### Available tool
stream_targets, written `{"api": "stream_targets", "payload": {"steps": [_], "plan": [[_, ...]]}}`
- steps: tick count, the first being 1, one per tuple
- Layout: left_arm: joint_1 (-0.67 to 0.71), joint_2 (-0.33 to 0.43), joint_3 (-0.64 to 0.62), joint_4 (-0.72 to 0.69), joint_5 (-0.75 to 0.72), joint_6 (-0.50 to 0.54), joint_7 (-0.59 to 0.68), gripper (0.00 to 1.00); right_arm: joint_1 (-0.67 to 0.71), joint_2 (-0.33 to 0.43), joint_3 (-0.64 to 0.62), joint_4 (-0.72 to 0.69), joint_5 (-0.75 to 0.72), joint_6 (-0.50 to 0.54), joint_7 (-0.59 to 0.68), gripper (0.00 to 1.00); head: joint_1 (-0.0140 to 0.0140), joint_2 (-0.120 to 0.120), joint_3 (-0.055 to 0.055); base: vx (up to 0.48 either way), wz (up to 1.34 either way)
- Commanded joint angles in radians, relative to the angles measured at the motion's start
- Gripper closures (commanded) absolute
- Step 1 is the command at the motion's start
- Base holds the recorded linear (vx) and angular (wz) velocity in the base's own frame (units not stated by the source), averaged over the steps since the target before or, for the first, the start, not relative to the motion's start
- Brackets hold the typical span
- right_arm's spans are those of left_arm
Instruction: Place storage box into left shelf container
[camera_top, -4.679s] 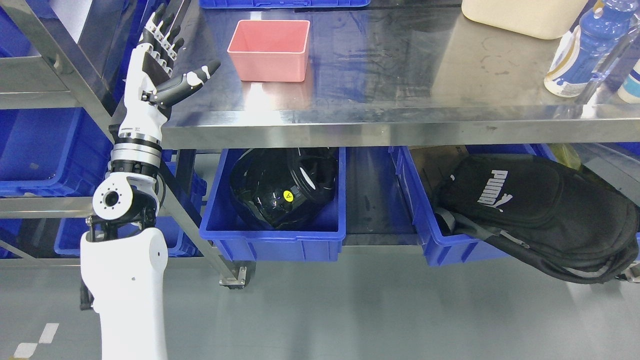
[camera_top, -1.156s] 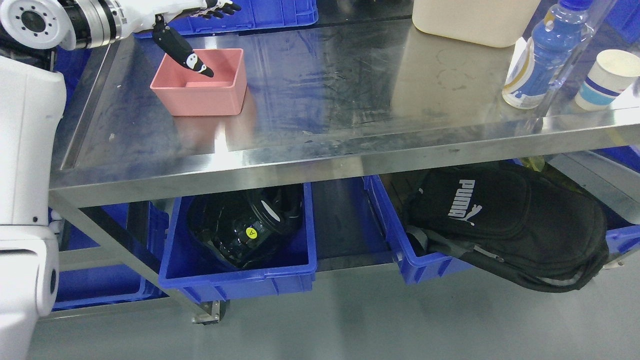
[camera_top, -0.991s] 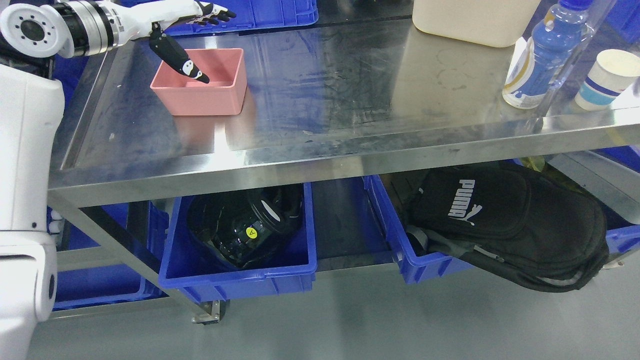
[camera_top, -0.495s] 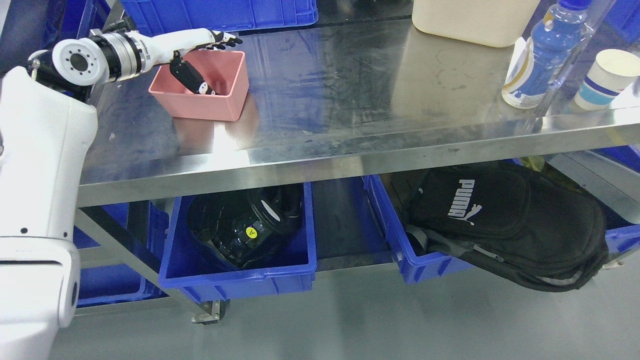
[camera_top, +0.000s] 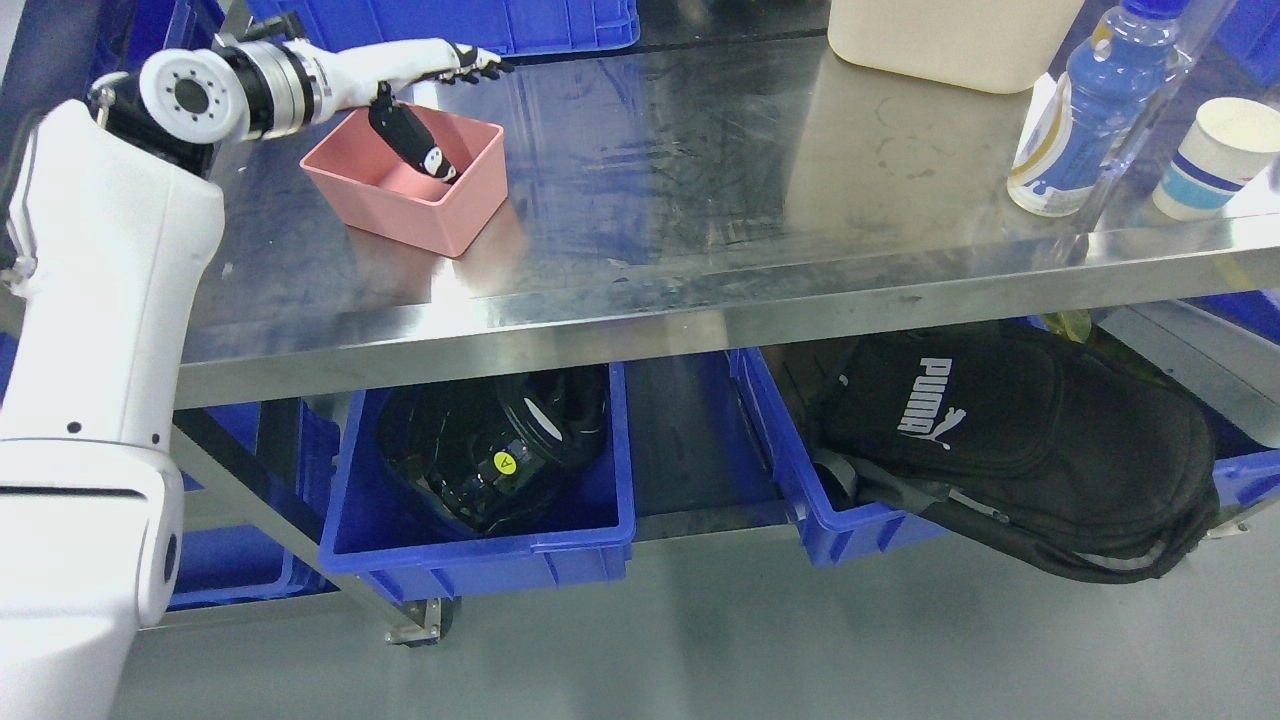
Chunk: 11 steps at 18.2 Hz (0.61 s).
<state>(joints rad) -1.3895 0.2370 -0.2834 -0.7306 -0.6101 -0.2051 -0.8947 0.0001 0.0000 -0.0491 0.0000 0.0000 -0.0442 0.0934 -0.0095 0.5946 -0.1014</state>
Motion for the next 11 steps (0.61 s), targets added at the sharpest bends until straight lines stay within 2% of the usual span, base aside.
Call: {"api": "stream_targets", "payload": {"steps": [1, 5, 9, 11], "plan": [[-0.074, 0.025, 0.055, -0.009, 0.023, 0.006, -0.07, 0.02, 0.026, -0.017, 0.0, -0.017, -0.003, 0.0, 0.178, 0.0, 0.0, 0.0, 0.0, 0.0, 0.0], [-0.057, 0.079, 0.078, -0.081, 0.094, 0.009, -0.22, 0.02, 0.026, -0.017, 0.0, -0.017, -0.003, 0.0, 0.178, 0.0, 0.0, 0.0, 0.0, 0.0, 0.0], [-0.062, 0.119, 0.073, -0.082, 0.183, 0.009, -0.242, 0.02, 0.026, -0.017, 0.0, -0.017, -0.003, 0.0, 0.178, 0.0, 0.0, 0.0, 0.0, 0.0, 0.0], [-0.063, 0.154, 0.021, -0.085, 0.21, 0.007, -0.26, 0.03, 0.026, -0.017, 0.0, -0.017, -0.003, 0.0, 0.178, 0.0, 0.0, 0.0, 0.0, 0.0, 0.0]]}}
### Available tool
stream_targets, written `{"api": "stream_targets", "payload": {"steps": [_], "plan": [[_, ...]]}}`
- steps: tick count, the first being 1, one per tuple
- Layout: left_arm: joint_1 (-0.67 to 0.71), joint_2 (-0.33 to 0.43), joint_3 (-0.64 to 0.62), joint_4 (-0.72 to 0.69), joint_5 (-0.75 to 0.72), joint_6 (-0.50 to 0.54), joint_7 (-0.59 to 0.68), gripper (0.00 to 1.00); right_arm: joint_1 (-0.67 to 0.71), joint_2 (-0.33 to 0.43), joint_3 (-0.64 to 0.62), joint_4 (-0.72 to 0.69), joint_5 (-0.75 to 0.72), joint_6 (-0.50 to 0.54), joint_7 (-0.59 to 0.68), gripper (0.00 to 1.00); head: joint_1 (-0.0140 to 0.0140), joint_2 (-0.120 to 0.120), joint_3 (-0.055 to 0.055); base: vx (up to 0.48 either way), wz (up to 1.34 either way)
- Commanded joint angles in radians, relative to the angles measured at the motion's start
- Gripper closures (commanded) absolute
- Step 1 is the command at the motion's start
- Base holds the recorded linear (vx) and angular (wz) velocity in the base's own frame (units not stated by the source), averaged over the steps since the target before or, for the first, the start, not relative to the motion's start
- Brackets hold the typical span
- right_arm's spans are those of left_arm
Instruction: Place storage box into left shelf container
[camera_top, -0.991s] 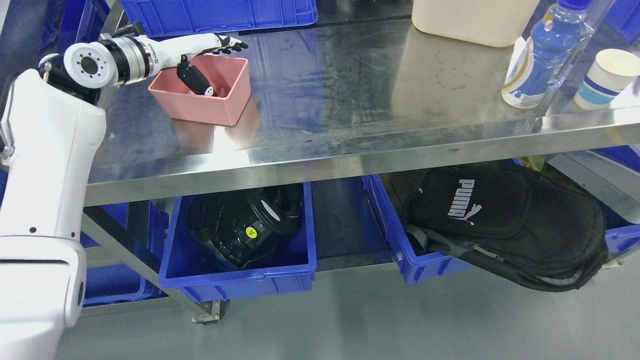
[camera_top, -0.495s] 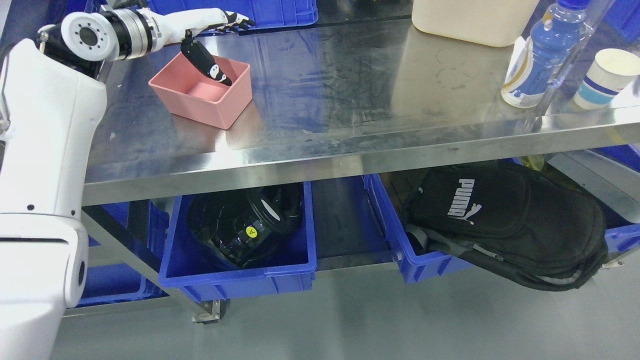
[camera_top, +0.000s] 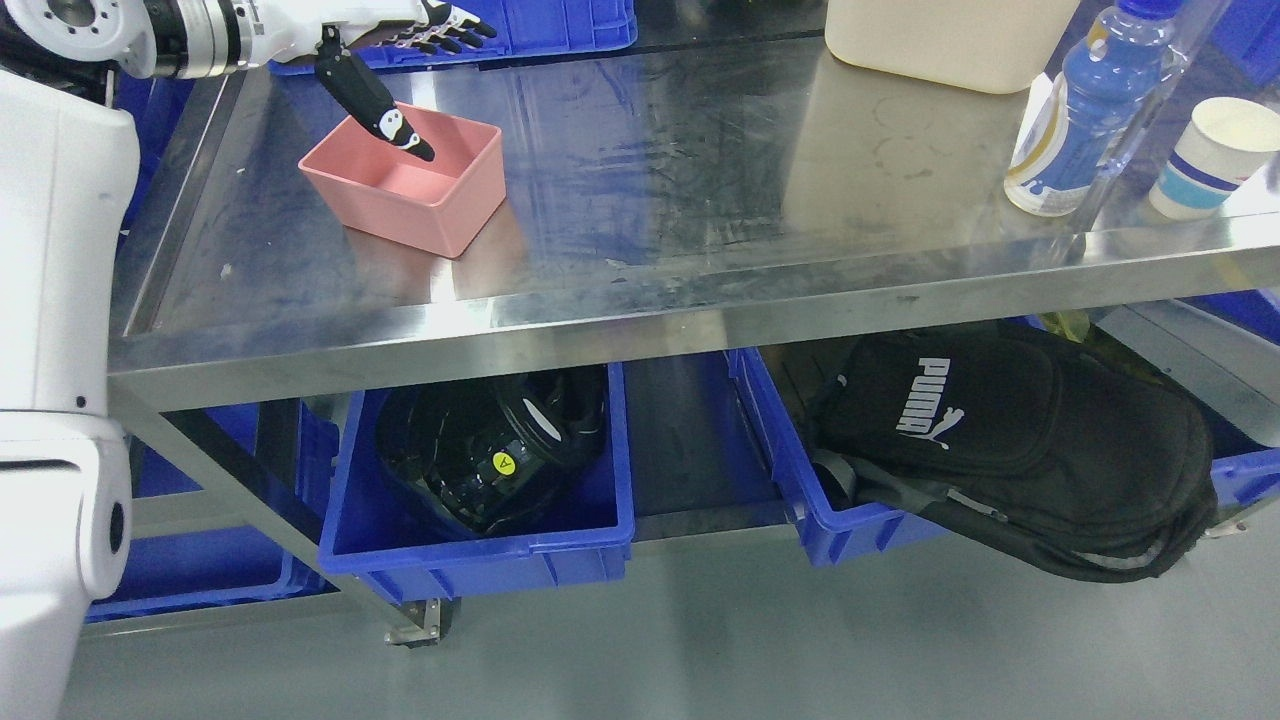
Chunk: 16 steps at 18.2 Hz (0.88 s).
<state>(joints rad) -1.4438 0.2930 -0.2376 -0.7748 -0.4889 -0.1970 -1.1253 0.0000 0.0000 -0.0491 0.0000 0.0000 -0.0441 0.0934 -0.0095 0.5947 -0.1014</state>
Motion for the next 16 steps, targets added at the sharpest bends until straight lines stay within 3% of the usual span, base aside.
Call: {"api": "stream_targets", "payload": {"steps": [1, 4, 7, 12, 16], "plan": [[-0.009, 0.127, -0.061, -0.043, 0.098, -0.005, -0.03, 0.03, 0.026, -0.017, 0.0, -0.017, -0.003, 0.0, 0.178, 0.0, 0.0, 0.0, 0.0, 0.0, 0.0], [0.006, 0.198, -0.193, -0.093, 0.162, -0.057, -0.034, 0.02, 0.026, -0.017, 0.0, -0.017, -0.003, 0.0, 0.178, 0.0, 0.0, 0.0, 0.0, 0.0, 0.0], [0.052, 0.19, -0.21, -0.103, 0.158, -0.073, -0.027, 0.02, 0.026, -0.017, 0.0, -0.017, -0.003, 0.0, 0.178, 0.0, 0.0, 0.0, 0.0, 0.0, 0.0], [0.109, 0.086, -0.195, -0.052, -0.086, -0.113, 0.074, 0.02, 0.026, -0.017, 0.0, -0.017, -0.003, 0.0, 0.178, 0.0, 0.0, 0.0, 0.0, 0.0, 0.0], [0.105, 0.043, -0.195, 0.001, -0.158, -0.114, 0.151, 0.02, 0.026, -0.017, 0.0, -0.017, -0.003, 0.0, 0.178, 0.0, 0.0, 0.0, 0.0, 0.0, 0.0]]}}
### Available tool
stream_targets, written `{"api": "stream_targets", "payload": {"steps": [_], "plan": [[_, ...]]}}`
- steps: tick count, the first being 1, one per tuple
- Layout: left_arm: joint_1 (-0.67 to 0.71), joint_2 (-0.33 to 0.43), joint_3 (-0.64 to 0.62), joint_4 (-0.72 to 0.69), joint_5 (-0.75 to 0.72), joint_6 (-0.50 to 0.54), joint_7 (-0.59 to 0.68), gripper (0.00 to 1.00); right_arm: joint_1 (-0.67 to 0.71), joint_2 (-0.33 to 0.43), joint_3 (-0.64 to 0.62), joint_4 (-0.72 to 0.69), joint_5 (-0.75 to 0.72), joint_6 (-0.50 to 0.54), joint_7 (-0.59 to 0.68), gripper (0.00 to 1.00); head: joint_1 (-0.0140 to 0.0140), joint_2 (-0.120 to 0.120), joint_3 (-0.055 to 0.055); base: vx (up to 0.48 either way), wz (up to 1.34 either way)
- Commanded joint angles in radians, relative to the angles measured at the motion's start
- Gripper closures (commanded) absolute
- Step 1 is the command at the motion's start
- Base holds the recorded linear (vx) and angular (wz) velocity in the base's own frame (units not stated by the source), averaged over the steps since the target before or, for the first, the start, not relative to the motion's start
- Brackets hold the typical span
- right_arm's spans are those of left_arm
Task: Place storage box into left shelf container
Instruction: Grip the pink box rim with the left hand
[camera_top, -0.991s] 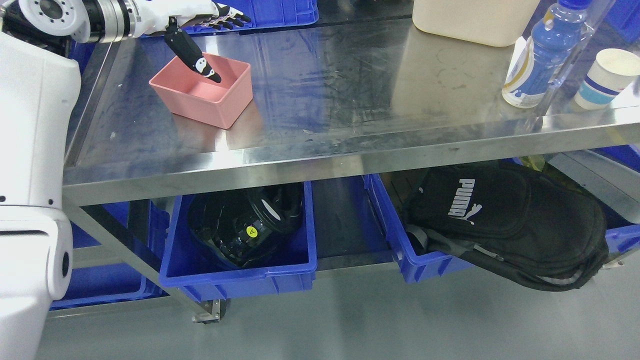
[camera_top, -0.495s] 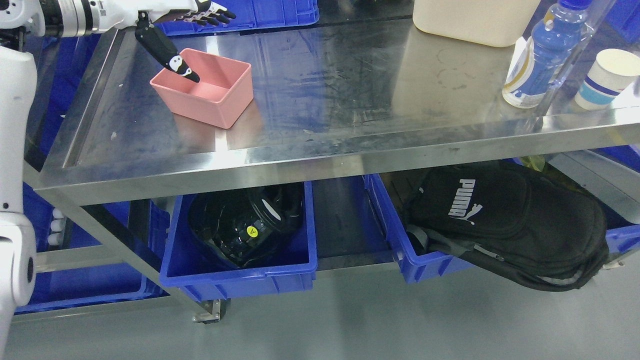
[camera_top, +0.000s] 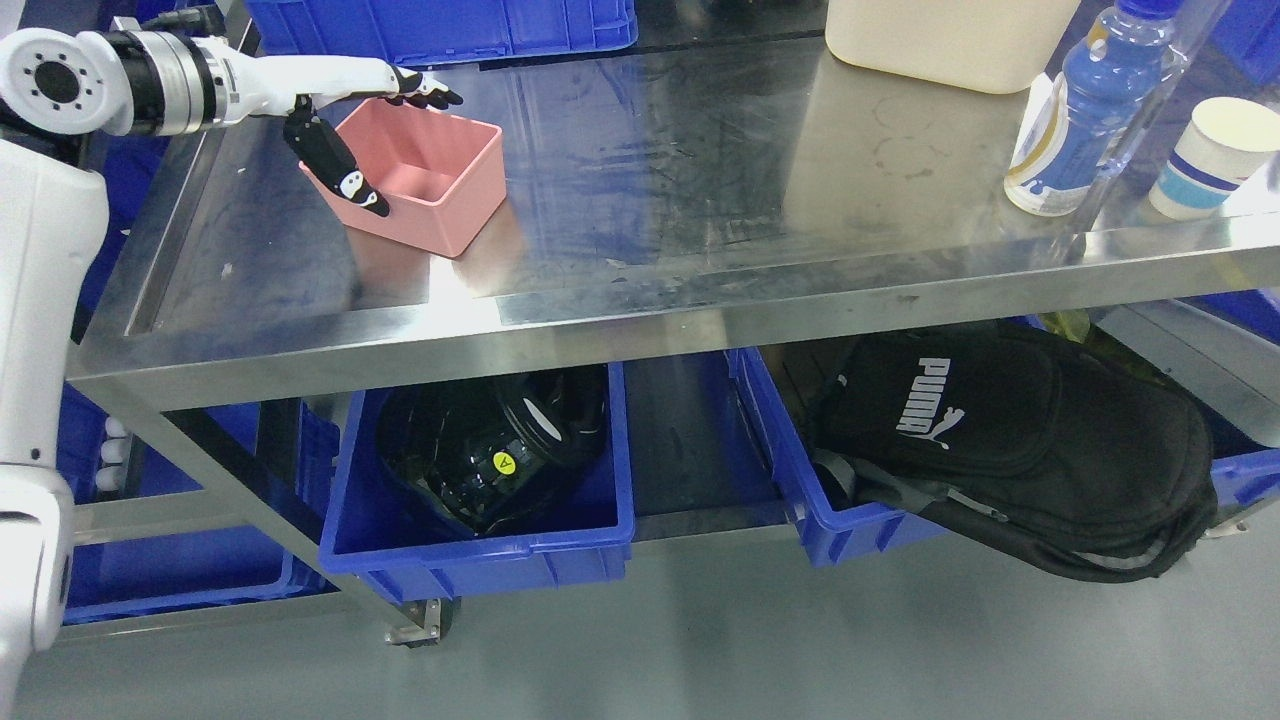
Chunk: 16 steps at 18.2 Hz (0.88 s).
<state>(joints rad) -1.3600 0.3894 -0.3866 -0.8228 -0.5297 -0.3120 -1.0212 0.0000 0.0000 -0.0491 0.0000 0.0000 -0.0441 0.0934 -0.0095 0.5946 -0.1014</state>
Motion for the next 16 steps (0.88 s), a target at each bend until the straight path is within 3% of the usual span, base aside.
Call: {"api": "stream_targets", "payload": {"steps": [1, 9, 14, 15, 16], "plan": [[0.021, -0.067, -0.046, 0.059, -0.134, 0.001, 0.065, 0.02, 0.026, -0.017, 0.0, -0.017, -0.003, 0.0, 0.178, 0.0, 0.0, 0.0, 0.0, 0.0, 0.0], [0.047, -0.145, 0.034, 0.06, -0.13, -0.004, 0.021, 0.1, 0.026, -0.017, 0.0, -0.017, -0.003, 0.0, 0.178, 0.0, 0.0, 0.0, 0.0, -0.004, 0.01], [0.047, -0.153, 0.149, 0.059, -0.121, -0.009, -0.008, 0.32, 0.026, -0.017, 0.0, -0.017, -0.003, 0.0, 0.178, 0.0, 0.0, 0.0, 0.0, -0.002, 0.05], [0.047, -0.153, 0.161, 0.057, -0.098, -0.012, -0.008, 0.41, 0.026, -0.017, 0.0, -0.017, -0.003, 0.0, 0.178, 0.0, 0.0, 0.0, 0.0, 0.002, 0.02], [0.047, -0.152, 0.173, 0.057, -0.069, -0.031, -0.008, 0.56, 0.026, -0.017, 0.0, -0.017, -0.003, 0.0, 0.178, 0.0, 0.0, 0.0, 0.0, 0.002, 0.02]]}}
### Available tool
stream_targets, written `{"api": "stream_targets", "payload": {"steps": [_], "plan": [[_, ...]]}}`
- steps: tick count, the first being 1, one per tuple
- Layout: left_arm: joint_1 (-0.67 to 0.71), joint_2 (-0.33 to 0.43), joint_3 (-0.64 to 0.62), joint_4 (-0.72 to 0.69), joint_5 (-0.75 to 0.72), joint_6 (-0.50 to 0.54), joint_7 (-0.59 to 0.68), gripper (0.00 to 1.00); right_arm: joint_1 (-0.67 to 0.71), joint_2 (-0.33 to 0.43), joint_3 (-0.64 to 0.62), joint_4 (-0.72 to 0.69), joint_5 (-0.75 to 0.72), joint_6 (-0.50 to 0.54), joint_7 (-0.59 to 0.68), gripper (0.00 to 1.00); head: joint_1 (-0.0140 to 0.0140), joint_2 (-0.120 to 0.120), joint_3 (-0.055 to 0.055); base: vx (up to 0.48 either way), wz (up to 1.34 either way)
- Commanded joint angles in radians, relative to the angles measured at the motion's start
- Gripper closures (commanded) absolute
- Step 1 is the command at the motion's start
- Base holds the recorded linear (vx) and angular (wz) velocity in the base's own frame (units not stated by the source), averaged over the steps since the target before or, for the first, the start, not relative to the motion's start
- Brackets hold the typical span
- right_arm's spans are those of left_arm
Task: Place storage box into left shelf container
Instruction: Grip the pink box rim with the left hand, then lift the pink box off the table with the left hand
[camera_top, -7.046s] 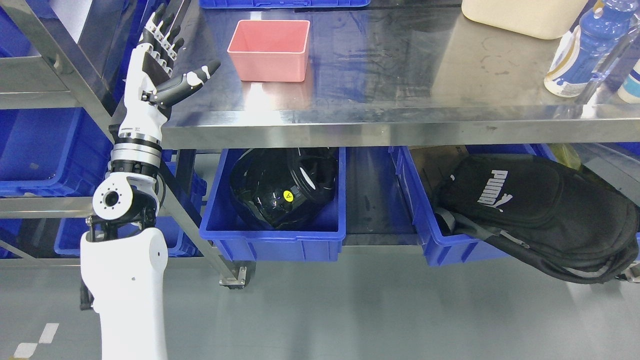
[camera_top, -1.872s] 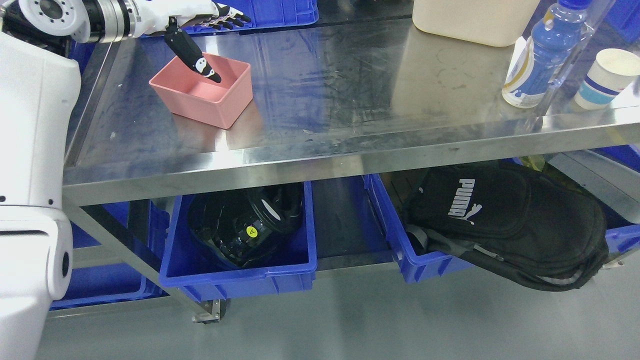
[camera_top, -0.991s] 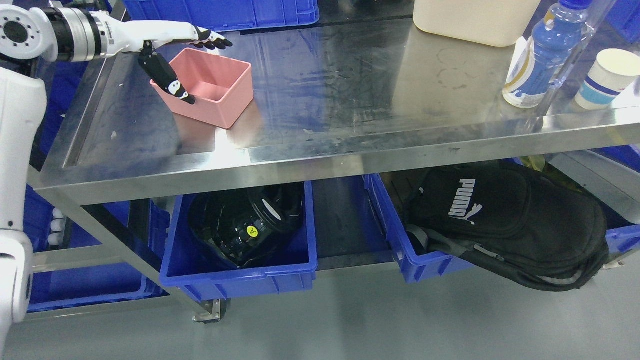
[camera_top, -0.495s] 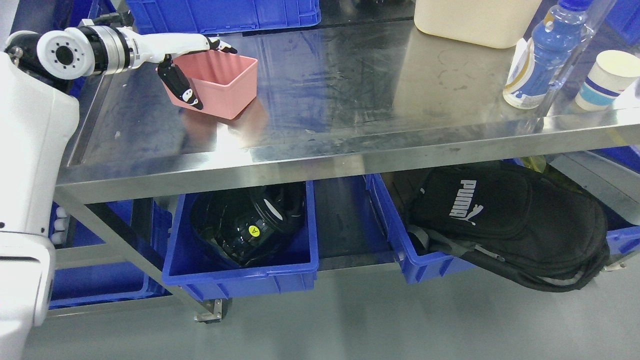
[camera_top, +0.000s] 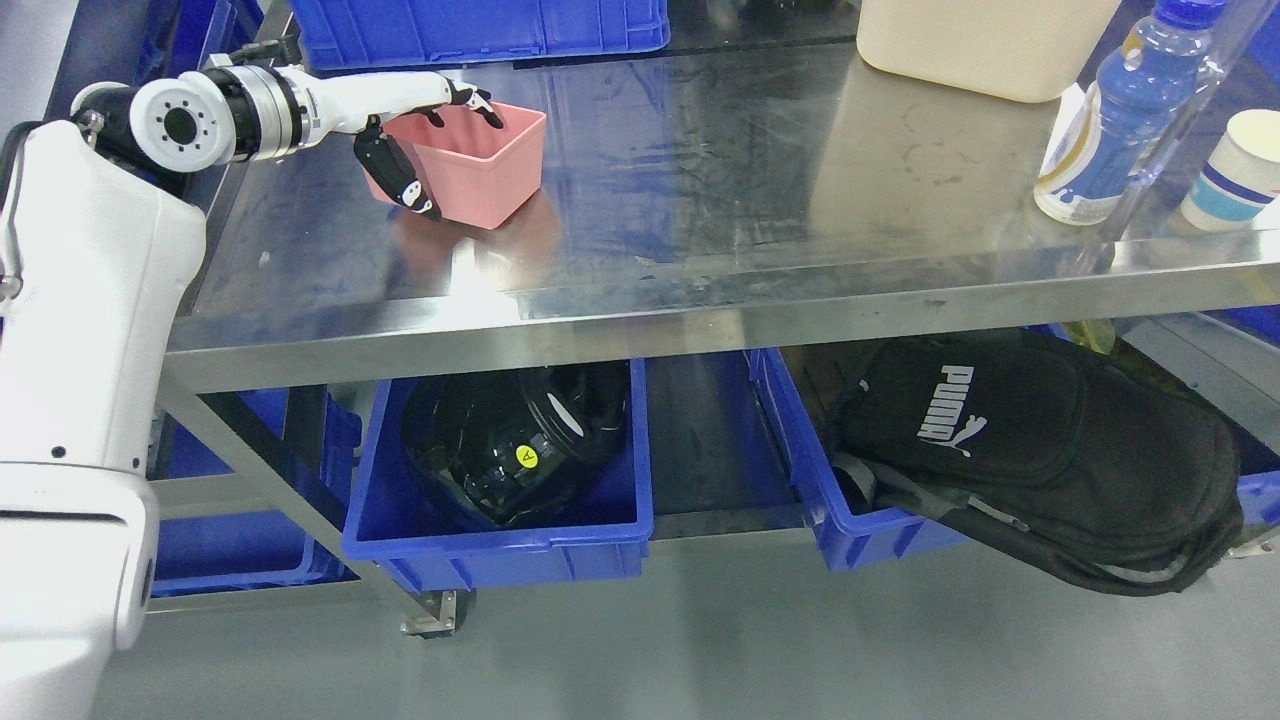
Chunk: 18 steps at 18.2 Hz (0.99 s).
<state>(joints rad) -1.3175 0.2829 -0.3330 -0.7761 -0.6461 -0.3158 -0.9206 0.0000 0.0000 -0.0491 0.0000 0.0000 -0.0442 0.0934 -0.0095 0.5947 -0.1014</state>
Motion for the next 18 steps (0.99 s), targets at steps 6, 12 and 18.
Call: {"api": "stream_targets", "payload": {"steps": [6, 12, 18], "plan": [[0.038, -0.045, 0.229, 0.012, 0.095, -0.085, -0.109, 0.94, 0.026, -0.017, 0.0, -0.017, -0.003, 0.0, 0.178, 0.0, 0.0, 0.0, 0.0, 0.001, 0.04], [0.047, -0.059, 0.327, 0.009, 0.092, -0.129, -0.087, 0.99, 0.026, -0.017, 0.0, -0.017, -0.003, 0.0, 0.178, 0.0, 0.0, 0.0, 0.0, 0.008, -0.01], [-0.005, -0.08, 0.436, 0.005, 0.098, -0.155, -0.087, 1.0, 0.026, -0.017, 0.0, -0.017, -0.003, 0.0, 0.178, 0.0, 0.0, 0.0, 0.0, -0.001, -0.01]]}}
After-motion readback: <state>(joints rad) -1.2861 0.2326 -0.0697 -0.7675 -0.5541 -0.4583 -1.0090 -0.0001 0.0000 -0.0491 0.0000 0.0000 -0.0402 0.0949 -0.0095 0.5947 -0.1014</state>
